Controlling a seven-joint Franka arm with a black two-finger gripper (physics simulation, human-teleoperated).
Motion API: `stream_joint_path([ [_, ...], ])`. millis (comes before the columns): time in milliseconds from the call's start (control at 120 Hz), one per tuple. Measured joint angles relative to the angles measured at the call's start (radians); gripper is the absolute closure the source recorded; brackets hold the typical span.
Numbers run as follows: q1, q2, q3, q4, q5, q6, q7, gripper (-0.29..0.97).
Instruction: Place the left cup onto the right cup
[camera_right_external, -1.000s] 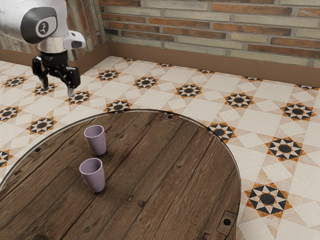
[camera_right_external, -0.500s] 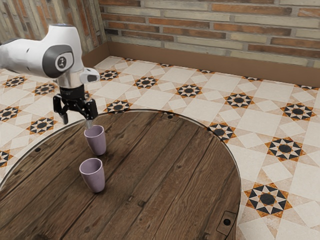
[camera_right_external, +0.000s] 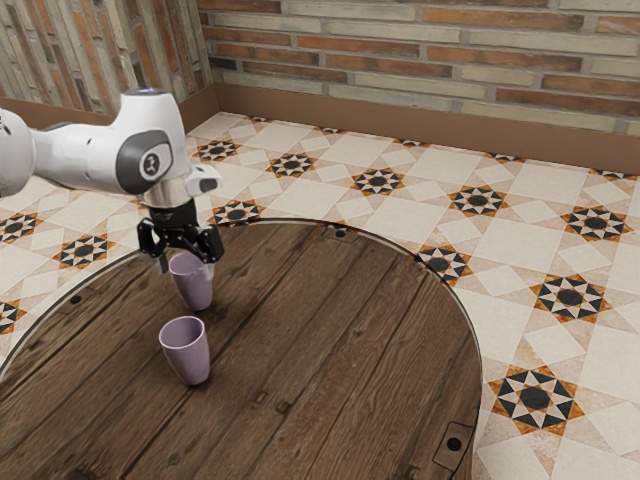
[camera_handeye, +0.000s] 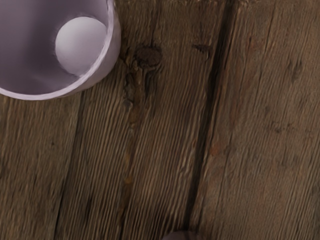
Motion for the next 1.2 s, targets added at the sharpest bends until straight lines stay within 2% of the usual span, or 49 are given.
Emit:
stream_joint_path([
  [558, 0.051, 0.165, 0.001, 0.169, -0.033, 0.059, 0.045, 0.00],
  [1200, 0.066, 0.273, 0.000, 0.254, -0.081, 0.068, 0.117, 0.00],
])
